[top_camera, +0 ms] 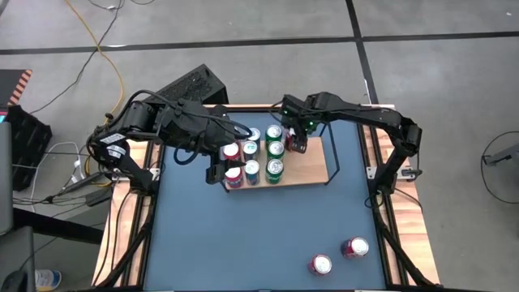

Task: Place canned beverage on shelf
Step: Put the red soda can on the shelf, then put the red soda can on the shelf aligned with other red soda can

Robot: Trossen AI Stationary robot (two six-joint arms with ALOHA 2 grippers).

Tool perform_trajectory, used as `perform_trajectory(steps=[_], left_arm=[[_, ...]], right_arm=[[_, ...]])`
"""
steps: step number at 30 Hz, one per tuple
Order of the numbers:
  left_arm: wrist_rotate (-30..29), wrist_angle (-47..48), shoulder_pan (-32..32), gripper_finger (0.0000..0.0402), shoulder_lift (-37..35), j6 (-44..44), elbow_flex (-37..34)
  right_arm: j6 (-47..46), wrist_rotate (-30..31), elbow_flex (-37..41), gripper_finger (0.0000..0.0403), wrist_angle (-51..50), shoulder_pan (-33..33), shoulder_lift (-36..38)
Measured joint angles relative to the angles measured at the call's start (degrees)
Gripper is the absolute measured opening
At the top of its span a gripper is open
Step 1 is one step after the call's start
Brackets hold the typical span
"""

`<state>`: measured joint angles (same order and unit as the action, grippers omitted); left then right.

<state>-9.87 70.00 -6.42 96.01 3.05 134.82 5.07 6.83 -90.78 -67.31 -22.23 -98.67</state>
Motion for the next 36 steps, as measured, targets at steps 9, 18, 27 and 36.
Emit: perform_trajectory(steps=[9,18,27,36], left_arm=[[0.00,0.00,0.00,0.0329,0.00,-0.42,0.00],[0.02,0.00,0.00,0.0329,0.00,-0.39,0.00],[0.00,0.01,0.00,0.0329,0.00,-0.42,0.00],[-0.43,-0.07,0.00,0.0329,0.00,-1.66,0.00]], right_arm=[[-3.80,-0.30,0.00,0.0276,0.02,-0.03,0.00],[-4.39,-2.27,0.24,0.0313,-1.65,-0.03,-0.10],[-5.13,-3.23,0.24,0.0349,-1.45,-0.03,-0.02],[-4.18,-2.99,-4.76,0.0346,-4.11,0.12,4.88]])
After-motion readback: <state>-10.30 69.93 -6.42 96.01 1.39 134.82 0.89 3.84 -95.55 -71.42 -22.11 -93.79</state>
